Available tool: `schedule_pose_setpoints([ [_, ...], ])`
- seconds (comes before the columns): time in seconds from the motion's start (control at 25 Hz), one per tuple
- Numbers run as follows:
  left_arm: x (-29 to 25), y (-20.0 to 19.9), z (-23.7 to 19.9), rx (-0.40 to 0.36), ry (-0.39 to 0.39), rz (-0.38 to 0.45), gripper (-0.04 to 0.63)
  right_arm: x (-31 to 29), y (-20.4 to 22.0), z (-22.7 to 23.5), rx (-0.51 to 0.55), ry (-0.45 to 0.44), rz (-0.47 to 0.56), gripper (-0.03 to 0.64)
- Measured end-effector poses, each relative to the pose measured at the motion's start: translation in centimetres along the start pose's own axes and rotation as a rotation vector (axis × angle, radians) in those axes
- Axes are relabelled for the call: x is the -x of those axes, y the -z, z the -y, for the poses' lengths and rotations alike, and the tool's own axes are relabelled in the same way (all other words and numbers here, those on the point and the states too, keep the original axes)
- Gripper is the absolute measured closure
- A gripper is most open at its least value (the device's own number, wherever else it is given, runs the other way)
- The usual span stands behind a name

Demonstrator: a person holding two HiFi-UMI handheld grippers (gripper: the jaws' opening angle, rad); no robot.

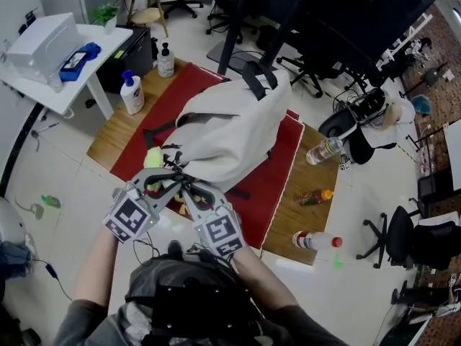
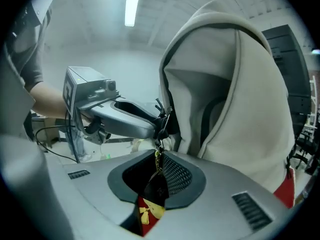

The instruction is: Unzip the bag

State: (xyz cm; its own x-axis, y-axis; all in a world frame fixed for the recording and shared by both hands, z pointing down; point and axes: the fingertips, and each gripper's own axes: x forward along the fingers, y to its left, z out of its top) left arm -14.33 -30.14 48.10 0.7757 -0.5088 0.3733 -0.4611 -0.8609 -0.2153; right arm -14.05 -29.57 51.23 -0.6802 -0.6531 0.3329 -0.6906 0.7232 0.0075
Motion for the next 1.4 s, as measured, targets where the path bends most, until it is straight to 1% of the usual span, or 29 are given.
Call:
schedule_pose_setpoints([
  [0.08, 0.0, 0.0, 0.1, 0.006, 0.007, 0.004, 0.491, 0.0, -0.2, -0.2, -0.007, -0.023, 0.025, 0.555],
  [0.2, 0.1, 0.0, 0.1, 0.021, 0.016, 0.009, 0.491, 0.2, -0.3, -0.3, -0.072, -0.074, 0.067, 0.560],
  [0.32, 0.1, 0.0, 0.1, 0.013, 0.014, 0.007, 0.491, 1.3, -0.5, -0.9, -0.151, -0.166, 0.119, 0.566],
  [0.44, 0.1, 0.0, 0.0, -0.001, 0.008, -0.001, 0.491, 2.8, -1.9, -1.9, -0.239, -0.278, 0.192, 0.568],
  [0.56, -0.1, 0.3, 0.1, -0.021, 0.000, -0.004, 0.491, 4.2, -3.8, -2.2, -0.320, -0.347, 0.264, 0.569],
  [0.64, -0.3, 0.4, 0.2, -0.023, 0.001, -0.006, 0.491, 4.8, -5.2, -2.0, -0.370, -0.369, 0.313, 0.569],
  [0.88, -0.5, 0.3, 0.4, -0.028, 0.006, -0.020, 0.491, 6.5, -8.6, -0.8, -0.502, -0.401, 0.432, 0.567],
  [1.0, -0.5, 0.2, 0.4, -0.033, 0.010, -0.022, 0.491, 7.6, -10.5, -0.3, -0.548, -0.425, 0.513, 0.566],
  [1.08, -0.4, 0.2, 0.3, -0.034, 0.004, -0.025, 0.491, 8.3, -12.0, -0.1, -0.555, -0.439, 0.554, 0.566],
  [1.2, 0.0, 1.0, -0.3, -0.041, -0.030, -0.055, 0.491, 8.9, -13.4, 0.1, -0.557, -0.447, 0.584, 0.567],
  [1.4, 0.1, 1.0, -0.1, -0.047, -0.038, -0.055, 0.491, 9.4, -14.0, 0.7, -0.582, -0.470, 0.610, 0.566],
])
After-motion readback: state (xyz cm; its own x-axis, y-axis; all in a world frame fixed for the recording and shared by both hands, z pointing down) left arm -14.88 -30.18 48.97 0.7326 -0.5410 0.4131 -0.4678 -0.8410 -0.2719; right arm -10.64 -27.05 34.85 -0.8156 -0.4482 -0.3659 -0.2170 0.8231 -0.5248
